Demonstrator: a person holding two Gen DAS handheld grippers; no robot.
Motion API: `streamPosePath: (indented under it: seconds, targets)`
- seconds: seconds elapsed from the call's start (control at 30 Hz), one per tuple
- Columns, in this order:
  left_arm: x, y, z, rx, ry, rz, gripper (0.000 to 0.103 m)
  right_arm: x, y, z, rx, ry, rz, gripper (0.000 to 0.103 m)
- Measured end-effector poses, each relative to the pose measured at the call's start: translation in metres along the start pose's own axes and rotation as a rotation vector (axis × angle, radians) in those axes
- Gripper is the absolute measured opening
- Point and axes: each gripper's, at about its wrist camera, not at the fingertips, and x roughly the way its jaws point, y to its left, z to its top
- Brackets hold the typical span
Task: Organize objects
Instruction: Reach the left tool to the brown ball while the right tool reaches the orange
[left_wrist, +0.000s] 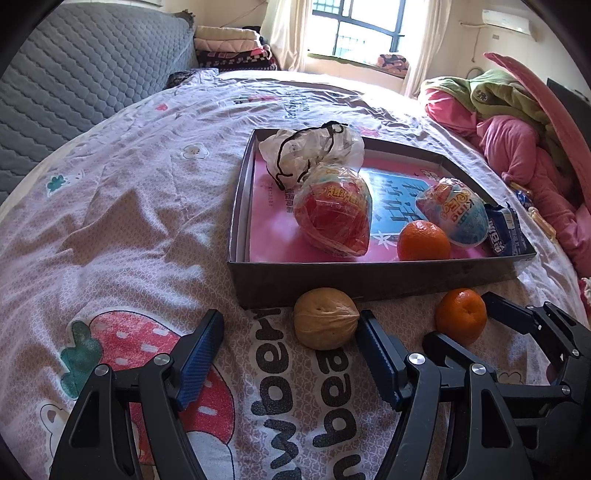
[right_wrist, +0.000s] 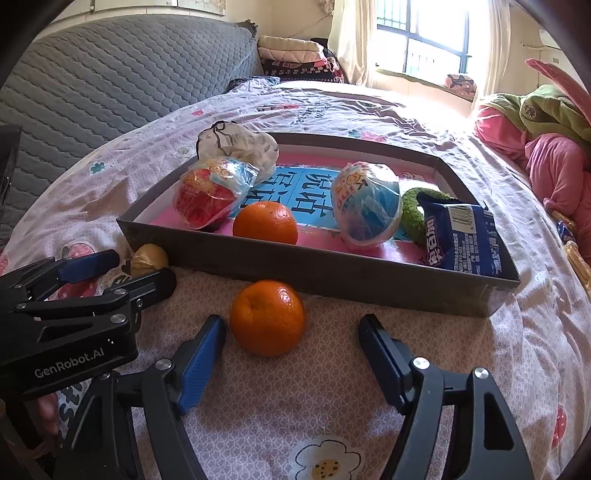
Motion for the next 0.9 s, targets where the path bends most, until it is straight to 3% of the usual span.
streamPosePath:
  seconds: [0.2,0.37,0.57,0.77,0.83,0.9]
  targets:
    - [0.004,-0.001,0.001,0.001,-0.005,-0.001,0.075,0.003,0.003,0.002,-0.009,0.001,-0.004,0.065]
    - [0.005,-0.003,0.001,0.007,-0.006,-0.005,0.075,0.002,0.006,0.001,-0.023,-0.002,0.000,0.050]
    - [0.007,-0.006,0.002,0.016,-0.004,-0.001,0.066,0.000,0.007,-0.001,-0.027,-0.010,0.012,0.038]
    - [0.007,-0.010,0.001,0.026,-0.006,0.008,0.052,-0.003,0.003,-0.002,-0.011,-0.010,0.027,0.037]
    - [0.005,-0.011,0.000,0.029,-0.012,0.003,0.036,-0.004,0.003,-0.002,-0.008,-0.011,0.028,0.037]
    - [0.004,-0.012,0.000,0.033,-0.009,-0.007,0.032,-0.005,0.003,-0.003,-0.008,-0.011,0.029,0.037]
